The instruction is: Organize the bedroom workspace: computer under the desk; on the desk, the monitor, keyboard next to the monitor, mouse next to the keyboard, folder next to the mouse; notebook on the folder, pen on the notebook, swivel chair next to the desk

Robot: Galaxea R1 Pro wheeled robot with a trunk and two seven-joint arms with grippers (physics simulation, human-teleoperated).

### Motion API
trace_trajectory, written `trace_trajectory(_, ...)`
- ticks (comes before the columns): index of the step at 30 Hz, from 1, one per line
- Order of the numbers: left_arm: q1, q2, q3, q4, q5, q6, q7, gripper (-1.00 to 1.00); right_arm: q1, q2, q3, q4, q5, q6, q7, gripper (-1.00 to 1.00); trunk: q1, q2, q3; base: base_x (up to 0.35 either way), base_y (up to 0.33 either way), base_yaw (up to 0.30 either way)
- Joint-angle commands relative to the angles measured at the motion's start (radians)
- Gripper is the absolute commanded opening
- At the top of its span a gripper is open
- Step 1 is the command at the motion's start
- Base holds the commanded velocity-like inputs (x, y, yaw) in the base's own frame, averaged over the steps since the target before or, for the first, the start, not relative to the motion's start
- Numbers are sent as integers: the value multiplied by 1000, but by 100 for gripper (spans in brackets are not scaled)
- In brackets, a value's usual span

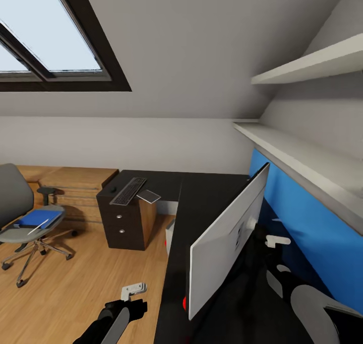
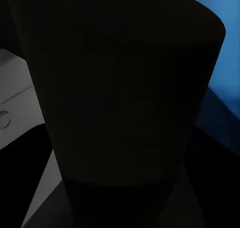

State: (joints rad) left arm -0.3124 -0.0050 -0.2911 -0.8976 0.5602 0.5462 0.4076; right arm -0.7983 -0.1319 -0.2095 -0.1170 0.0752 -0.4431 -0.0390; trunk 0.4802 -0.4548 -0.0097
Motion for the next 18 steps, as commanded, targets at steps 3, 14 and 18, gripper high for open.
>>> trace_trajectory(3,-1,0,-2,-1,10,1,10,100,-1,0,1,2,6,-3,-4,-100,0,-1,-1,0,-174,0)
trace_trajectory(14,-1,0,-2,-1,12,1,10,100,-1,0,2,2,8,-3,-4,-100,0,-1,-1,0,-121,0)
trace_trajectory(18,-1,0,-2,-1,12,1,10,100,-1,0,2,2,7,-2,-4,-100,0,-1,-1,0,-8,0)
